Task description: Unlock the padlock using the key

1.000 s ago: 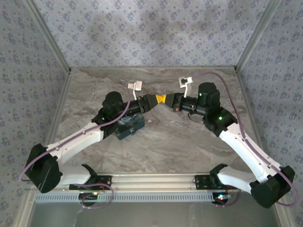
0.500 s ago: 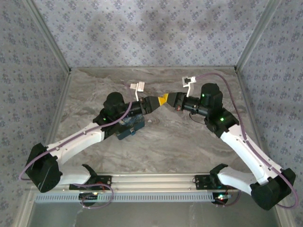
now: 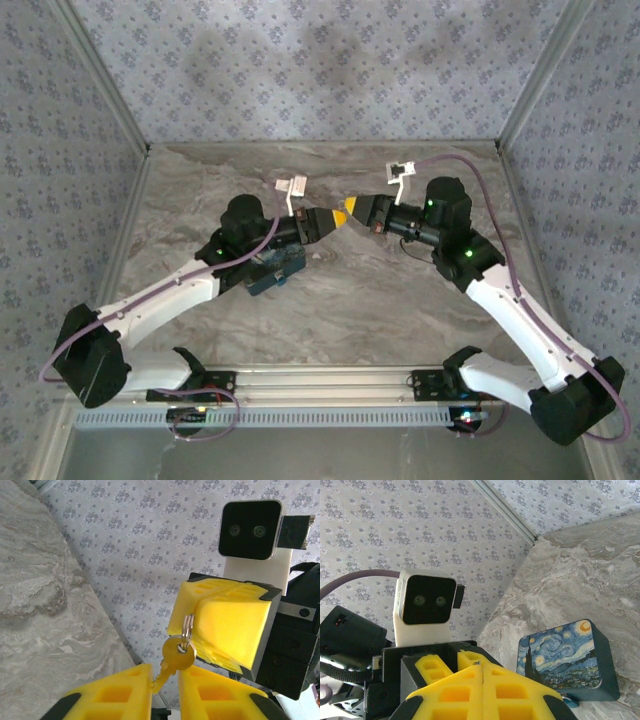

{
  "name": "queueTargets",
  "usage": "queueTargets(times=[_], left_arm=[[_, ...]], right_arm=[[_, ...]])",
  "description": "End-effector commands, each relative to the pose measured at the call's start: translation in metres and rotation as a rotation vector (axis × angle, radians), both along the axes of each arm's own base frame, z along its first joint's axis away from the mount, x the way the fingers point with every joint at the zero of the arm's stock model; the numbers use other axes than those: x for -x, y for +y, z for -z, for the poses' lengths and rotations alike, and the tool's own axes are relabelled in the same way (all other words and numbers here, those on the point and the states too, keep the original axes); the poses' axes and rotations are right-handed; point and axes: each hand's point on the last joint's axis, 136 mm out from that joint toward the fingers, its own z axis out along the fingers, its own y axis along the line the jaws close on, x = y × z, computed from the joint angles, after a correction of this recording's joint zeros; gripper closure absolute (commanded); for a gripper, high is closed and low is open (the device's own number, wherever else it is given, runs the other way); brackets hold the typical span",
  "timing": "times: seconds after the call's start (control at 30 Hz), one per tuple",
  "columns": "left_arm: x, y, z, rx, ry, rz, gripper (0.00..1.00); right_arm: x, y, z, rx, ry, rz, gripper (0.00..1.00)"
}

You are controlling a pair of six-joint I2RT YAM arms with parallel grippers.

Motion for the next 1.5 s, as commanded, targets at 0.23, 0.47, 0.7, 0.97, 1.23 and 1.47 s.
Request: queueTargets(times=[0.23, 0.47, 0.7, 0.97, 1.23, 1.47], left_arm=[[0.01, 0.01, -0.015, -0.011, -0.052, -0.02, 0.85], [0.011, 0.012, -0.012, -0.033, -0.049, -0.023, 0.78], [0.011, 0.013, -0.013, -0.036, -0.058, -0.025, 0.87], [0.011, 0.012, -0.015, -0.036, -0.068, -0.026, 1.0], [0.008, 0.017, -0.015, -0.037, -0.085, -0.06, 0.49], [0.014, 0.016, -0.035, 0.016, -0.164, -0.032, 0.31]], right_arm=[[0.008, -0.003, -0.009, -0.02, -0.026, -0.016, 1.0], [0.01, -0.001, -0.008, -0.023, -0.025, -0.036, 1.0], [0.012, 0.001, -0.01, -0.027, -0.025, -0.053, 1.0], [0.014, 0.003, -0.008, -0.027, -0.019, -0.068, 1.0], [0.015, 0.003, -0.008, -0.027, -0.013, -0.076, 1.0], [0.016, 0.003, -0.01, -0.04, -0.009, -0.082, 1.0]])
